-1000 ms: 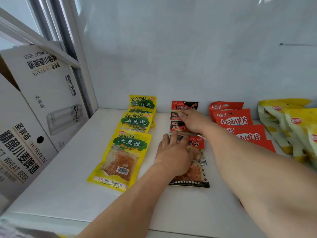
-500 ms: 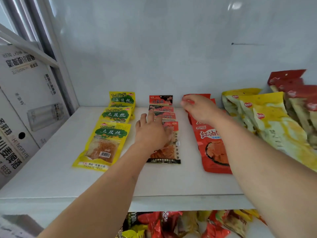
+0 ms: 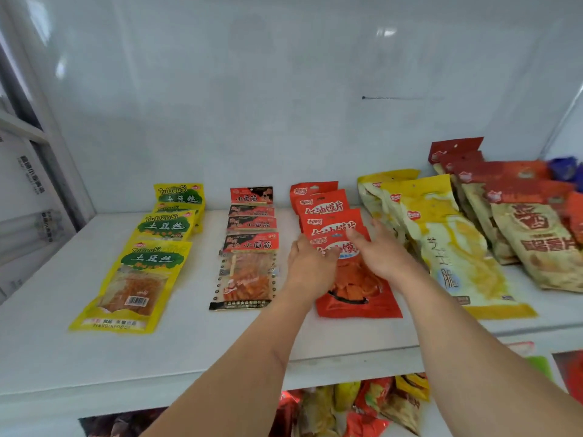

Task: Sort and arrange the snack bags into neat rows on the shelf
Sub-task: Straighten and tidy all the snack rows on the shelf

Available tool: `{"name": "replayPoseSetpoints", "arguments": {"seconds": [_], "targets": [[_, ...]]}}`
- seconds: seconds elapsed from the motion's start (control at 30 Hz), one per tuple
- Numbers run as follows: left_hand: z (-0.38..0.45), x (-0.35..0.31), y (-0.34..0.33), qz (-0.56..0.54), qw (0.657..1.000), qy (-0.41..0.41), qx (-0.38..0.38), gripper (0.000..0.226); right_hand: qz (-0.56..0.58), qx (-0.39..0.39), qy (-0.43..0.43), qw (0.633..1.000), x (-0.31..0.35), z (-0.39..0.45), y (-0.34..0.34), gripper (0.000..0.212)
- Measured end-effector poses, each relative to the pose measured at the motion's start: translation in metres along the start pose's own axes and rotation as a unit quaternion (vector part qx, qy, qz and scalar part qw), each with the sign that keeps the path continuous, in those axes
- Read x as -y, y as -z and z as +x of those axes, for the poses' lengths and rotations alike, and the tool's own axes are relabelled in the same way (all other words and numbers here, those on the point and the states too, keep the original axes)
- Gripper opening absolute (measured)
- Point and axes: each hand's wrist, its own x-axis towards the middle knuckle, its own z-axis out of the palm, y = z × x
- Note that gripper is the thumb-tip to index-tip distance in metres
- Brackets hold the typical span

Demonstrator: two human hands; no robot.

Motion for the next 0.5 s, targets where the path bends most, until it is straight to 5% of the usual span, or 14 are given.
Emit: {"name": "replayPoseSetpoints", "arguments": {"seconds": [0.17,0.37,0.5], "targets": [[0.004,0.003,-0.016,-0.002,0.999,-0.004,-0.038,0.064,0.039,0.051,-0.04,0.997,-0.013,0.018,-0.008,0.065],[0.01,-0.009,-0.012,0.008,0.998,0.004,-0.065,0.05,0.063,0.051,-0.039,0.996,-0.016,0.037,-0.011,0.088],[0.023,-0.017,-0.007,-0.059,0.997,0.026,-0.041,0.037,0.075,0.055,-0.035,0.995,-0.017,0.046,-0.015,0.077]]}}
